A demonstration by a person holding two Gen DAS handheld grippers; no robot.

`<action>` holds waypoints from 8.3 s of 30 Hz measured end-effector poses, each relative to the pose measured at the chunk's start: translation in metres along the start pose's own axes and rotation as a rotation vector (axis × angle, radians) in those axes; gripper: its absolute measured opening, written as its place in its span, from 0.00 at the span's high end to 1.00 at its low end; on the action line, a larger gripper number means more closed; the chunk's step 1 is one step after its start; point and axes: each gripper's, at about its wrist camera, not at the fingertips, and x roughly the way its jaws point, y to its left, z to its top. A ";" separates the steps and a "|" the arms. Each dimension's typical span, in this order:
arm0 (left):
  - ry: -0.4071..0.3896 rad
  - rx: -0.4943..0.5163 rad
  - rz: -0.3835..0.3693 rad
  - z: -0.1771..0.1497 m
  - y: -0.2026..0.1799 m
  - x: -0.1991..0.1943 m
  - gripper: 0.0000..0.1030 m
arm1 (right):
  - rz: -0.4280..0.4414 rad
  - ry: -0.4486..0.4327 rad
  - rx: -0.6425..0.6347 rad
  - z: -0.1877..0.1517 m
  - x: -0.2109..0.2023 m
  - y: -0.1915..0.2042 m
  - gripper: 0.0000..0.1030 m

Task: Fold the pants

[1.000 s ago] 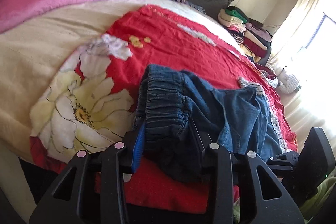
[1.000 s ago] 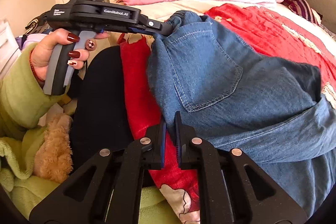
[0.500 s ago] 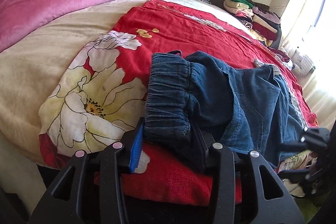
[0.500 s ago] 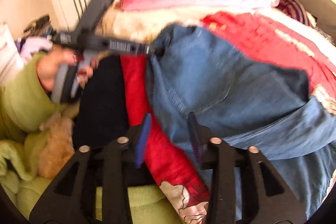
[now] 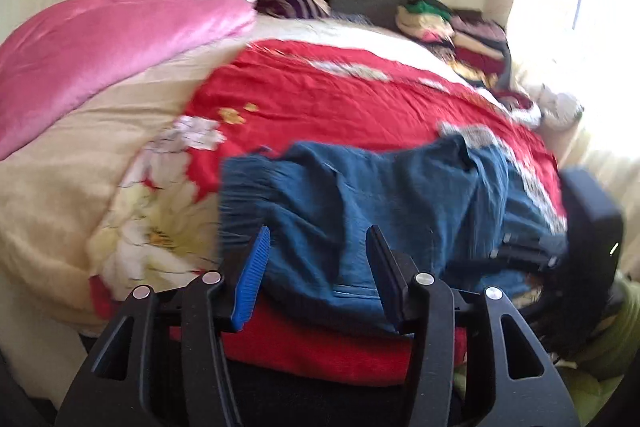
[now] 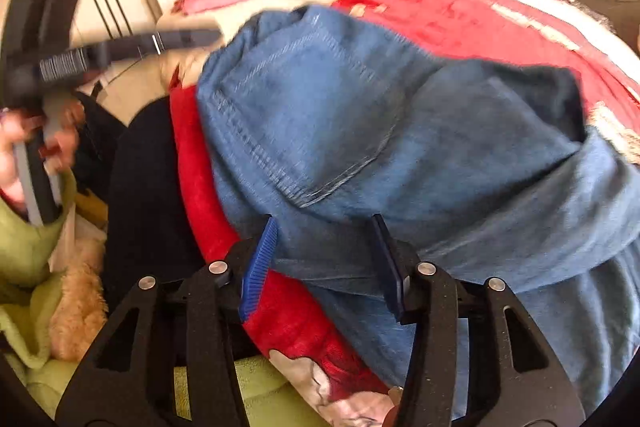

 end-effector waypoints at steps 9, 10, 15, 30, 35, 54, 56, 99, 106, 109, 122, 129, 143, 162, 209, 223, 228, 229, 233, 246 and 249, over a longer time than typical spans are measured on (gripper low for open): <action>0.081 0.004 0.011 -0.012 0.003 0.044 0.52 | -0.141 -0.120 0.140 0.001 -0.052 -0.068 0.50; 0.077 0.001 0.007 -0.011 0.003 0.043 0.52 | -0.162 -0.128 0.164 0.000 -0.058 -0.077 0.50; -0.011 0.010 0.005 -0.001 -0.007 0.011 0.46 | -0.236 -0.175 0.212 0.003 -0.082 -0.104 0.41; 0.140 0.159 -0.303 0.012 -0.104 0.047 0.33 | -0.341 -0.075 0.273 0.072 -0.055 -0.194 0.34; 0.262 0.161 -0.377 0.000 -0.123 0.090 0.33 | -0.332 0.043 0.289 0.093 -0.007 -0.223 0.34; 0.239 0.194 -0.386 0.001 -0.132 0.104 0.33 | -0.250 -0.112 0.353 0.071 -0.076 -0.243 0.94; 0.229 0.201 -0.382 0.000 -0.136 0.102 0.39 | -0.257 -0.159 0.368 0.064 -0.101 -0.243 0.94; 0.245 0.415 -0.326 -0.035 -0.159 0.076 0.69 | -0.257 -0.208 0.670 -0.140 -0.202 -0.230 0.50; 0.154 0.337 -0.301 -0.002 -0.130 0.047 0.50 | -0.228 -0.166 0.720 -0.115 -0.160 -0.290 0.50; 0.143 0.291 -0.284 0.027 -0.119 0.055 0.45 | -0.225 -0.146 0.718 -0.109 -0.146 -0.305 0.50; 0.151 0.448 -0.478 0.061 -0.138 0.044 0.26 | -0.141 -0.108 0.661 -0.108 -0.129 -0.314 0.44; 0.248 0.228 -0.289 0.096 -0.117 0.123 0.25 | -0.120 -0.117 0.626 -0.106 -0.121 -0.311 0.45; 0.274 0.178 -0.314 0.123 -0.135 0.186 0.88 | -0.213 -0.231 0.453 -0.062 -0.147 -0.301 0.87; 0.171 0.194 -0.158 0.090 -0.120 0.148 0.73 | -0.393 -0.243 0.350 -0.082 -0.197 -0.267 0.46; 0.082 -0.254 0.030 0.007 0.044 0.043 0.24 | -0.311 -0.181 0.274 -0.096 -0.154 -0.187 0.36; 0.052 -0.275 0.063 0.013 0.058 0.042 0.56 | -0.298 -0.065 0.340 -0.110 -0.116 -0.189 0.31; 0.010 -0.258 0.107 0.019 0.059 0.022 0.41 | -0.298 -0.098 0.343 -0.113 -0.128 -0.188 0.30; -0.014 -0.244 0.131 0.022 0.057 0.012 0.39 | -0.301 -0.113 0.346 -0.113 -0.132 -0.188 0.29; -0.083 -0.186 0.178 0.033 0.044 -0.016 0.34 | -0.316 -0.159 0.359 -0.113 -0.146 -0.187 0.28; -0.082 0.037 0.079 0.041 -0.041 -0.010 0.21 | -0.239 -0.202 0.301 -0.088 -0.130 -0.159 0.20; -0.051 0.055 0.060 0.035 -0.051 0.001 0.21 | -0.229 -0.200 0.285 -0.083 -0.125 -0.152 0.19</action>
